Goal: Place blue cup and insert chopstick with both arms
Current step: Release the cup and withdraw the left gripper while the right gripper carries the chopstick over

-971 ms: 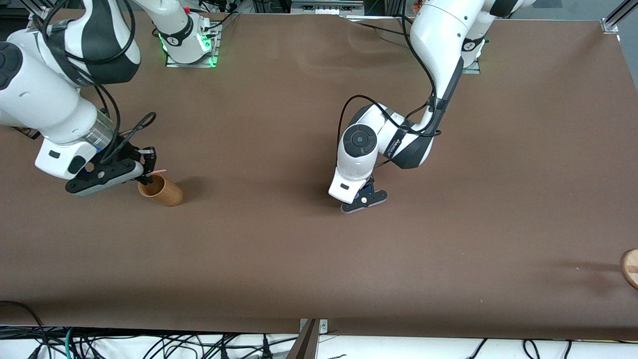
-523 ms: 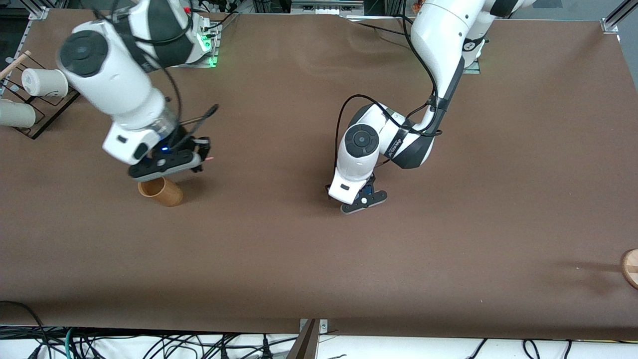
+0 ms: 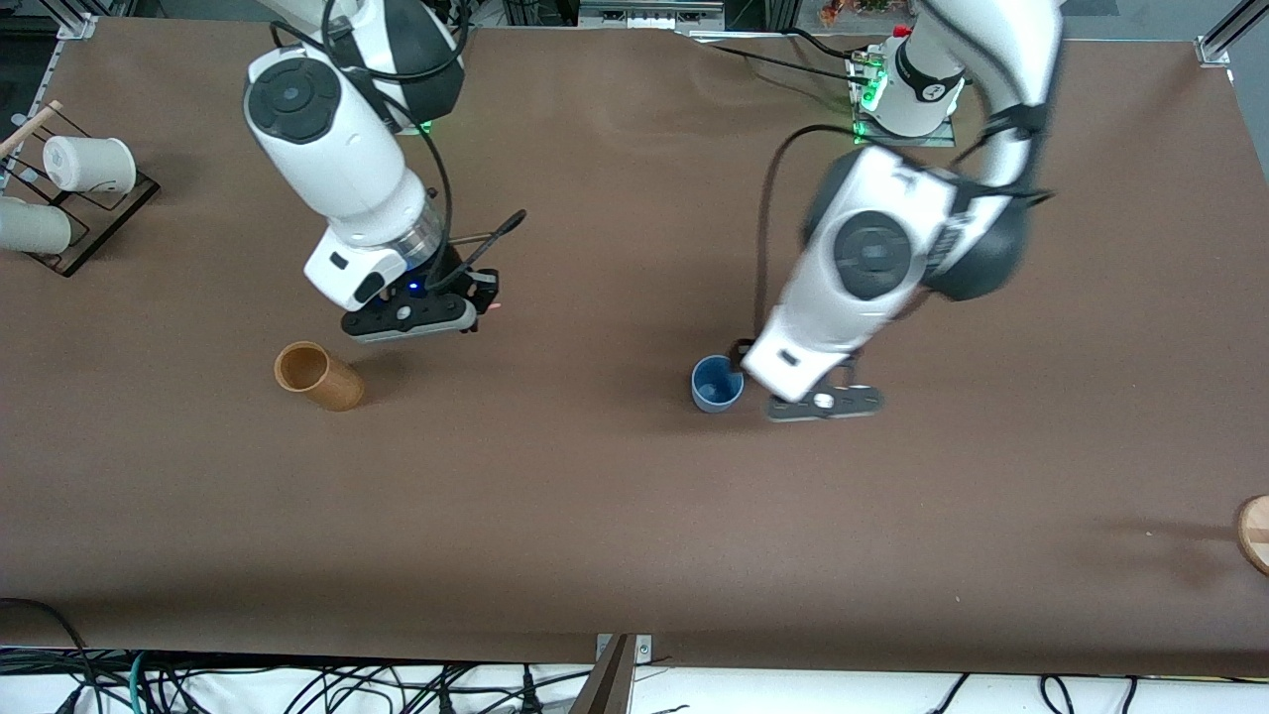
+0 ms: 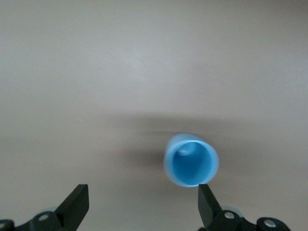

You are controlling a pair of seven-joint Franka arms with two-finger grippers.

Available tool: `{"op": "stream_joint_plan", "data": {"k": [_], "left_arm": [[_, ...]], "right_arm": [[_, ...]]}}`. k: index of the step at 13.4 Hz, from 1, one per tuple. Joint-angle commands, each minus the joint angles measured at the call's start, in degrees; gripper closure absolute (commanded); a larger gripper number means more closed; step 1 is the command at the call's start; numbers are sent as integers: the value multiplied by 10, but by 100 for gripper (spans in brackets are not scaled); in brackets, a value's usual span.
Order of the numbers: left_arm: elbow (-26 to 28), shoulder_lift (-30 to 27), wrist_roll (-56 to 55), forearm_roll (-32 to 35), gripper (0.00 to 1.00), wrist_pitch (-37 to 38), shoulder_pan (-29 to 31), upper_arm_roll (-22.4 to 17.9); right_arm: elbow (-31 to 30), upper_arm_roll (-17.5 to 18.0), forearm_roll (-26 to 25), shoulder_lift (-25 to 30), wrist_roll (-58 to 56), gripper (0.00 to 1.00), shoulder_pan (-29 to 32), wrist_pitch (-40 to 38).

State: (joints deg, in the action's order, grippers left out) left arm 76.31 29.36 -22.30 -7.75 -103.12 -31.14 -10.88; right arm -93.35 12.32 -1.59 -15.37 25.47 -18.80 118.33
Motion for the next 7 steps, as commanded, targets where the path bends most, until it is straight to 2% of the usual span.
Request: {"op": "stream_joint_plan", "data": {"k": [1, 4, 7], "left_arm": [[45, -77, 150, -7, 0, 17, 80, 4], [53, -135, 235, 16, 0, 45, 159, 4], [51, -187, 250, 9, 0, 56, 236, 3]], "right_arm": [[96, 2, -24, -69, 99, 100, -56, -7], [219, 0, -96, -174, 232, 100, -128, -8], [349, -4, -156, -283, 319, 100, -182, -7]]}}
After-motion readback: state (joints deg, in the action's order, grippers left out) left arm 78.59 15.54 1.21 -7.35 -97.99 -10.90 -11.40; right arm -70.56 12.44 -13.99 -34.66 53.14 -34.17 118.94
